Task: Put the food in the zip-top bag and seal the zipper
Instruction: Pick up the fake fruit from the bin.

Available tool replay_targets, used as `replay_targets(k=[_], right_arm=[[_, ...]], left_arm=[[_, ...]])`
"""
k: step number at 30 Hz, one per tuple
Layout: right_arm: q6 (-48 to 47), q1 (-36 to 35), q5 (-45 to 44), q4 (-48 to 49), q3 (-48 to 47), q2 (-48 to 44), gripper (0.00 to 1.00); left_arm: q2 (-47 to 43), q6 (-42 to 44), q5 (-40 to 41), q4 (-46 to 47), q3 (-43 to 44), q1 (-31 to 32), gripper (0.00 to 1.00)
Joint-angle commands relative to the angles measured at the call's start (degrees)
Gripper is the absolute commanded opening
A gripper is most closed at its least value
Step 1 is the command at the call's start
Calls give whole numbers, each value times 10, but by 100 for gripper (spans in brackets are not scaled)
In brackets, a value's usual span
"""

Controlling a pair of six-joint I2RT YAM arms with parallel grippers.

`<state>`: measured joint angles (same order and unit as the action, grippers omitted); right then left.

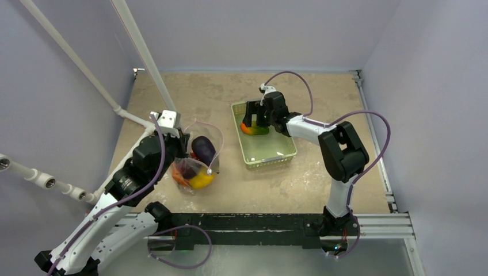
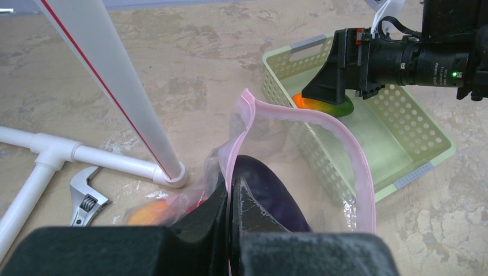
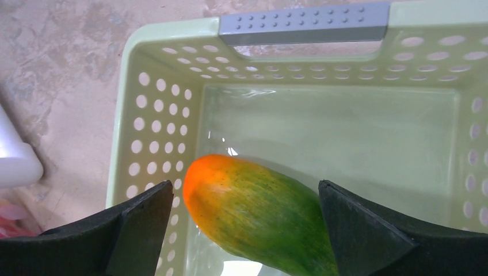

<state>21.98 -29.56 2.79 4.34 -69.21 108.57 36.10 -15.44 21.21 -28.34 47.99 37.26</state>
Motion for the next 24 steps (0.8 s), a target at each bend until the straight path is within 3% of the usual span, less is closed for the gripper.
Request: replay_targets(k=[1,17,24], right_arm=[[-5,2,32,35,16,-30,99],[-1,-1,-13,31,57,-66,99],[0,-22,-50,16,33,-52,99]], left_arm=[[-8,3,-5,20,-1,-2,0],[-16,1,-8,19,-1,-2,0],[-15,1,-9,19,-1,-2,0]])
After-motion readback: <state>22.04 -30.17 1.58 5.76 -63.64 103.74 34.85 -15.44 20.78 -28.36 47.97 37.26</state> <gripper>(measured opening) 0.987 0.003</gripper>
